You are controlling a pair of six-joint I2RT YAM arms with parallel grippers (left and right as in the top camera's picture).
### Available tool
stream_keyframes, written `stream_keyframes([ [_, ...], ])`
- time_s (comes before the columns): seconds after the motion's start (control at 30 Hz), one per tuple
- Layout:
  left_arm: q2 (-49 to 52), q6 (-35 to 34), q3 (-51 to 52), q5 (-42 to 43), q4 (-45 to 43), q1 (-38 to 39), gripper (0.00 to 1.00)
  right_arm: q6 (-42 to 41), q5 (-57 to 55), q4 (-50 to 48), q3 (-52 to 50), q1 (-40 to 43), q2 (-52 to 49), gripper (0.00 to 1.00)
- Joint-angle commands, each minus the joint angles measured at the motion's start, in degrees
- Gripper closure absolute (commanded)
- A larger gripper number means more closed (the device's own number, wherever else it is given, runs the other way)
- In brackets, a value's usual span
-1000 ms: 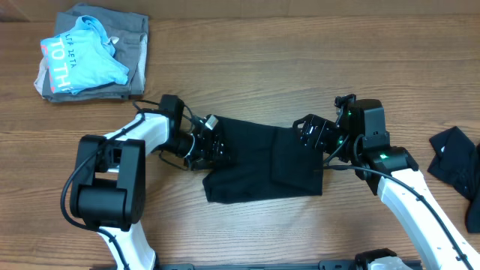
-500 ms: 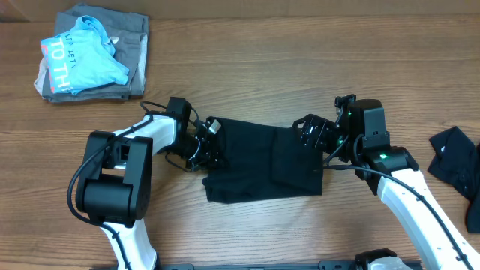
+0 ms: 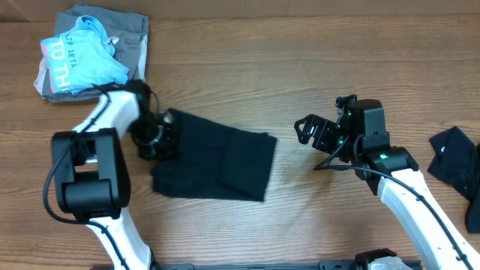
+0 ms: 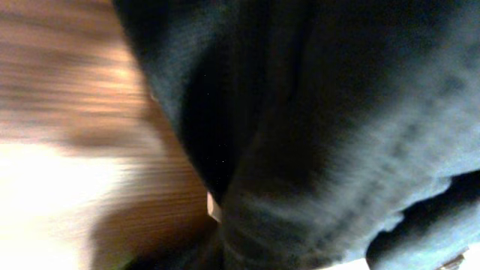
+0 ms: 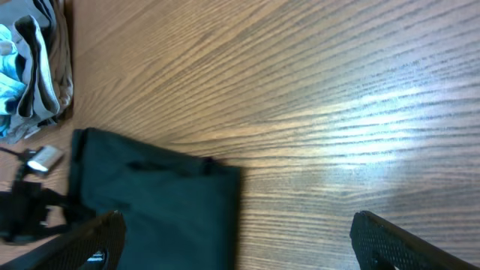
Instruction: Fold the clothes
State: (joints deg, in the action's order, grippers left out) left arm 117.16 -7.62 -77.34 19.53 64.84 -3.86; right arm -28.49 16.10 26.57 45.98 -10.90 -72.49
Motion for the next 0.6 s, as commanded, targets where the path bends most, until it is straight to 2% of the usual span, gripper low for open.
stream_keyframes([
  [0.0, 0.48, -1.81, -8.44, -11.45, 5.84, -1.38, 0.96, -0.04, -0.7, -0.35, 0.59, 0.04, 0.13, 0.0],
  [0.27, 0.28, -1.86, -21.57, -12.44, 17.57, 1.57, 0.96, -0.04, -0.68, -0.42, 0.59, 0.04, 0.13, 0.0],
  [0.57, -0.17, -4.11, -22.69, -12.52, 21.07, 13.62, 0.96, -0.04, -0.68, -0.37, 0.59, 0.04, 0.13, 0.0],
])
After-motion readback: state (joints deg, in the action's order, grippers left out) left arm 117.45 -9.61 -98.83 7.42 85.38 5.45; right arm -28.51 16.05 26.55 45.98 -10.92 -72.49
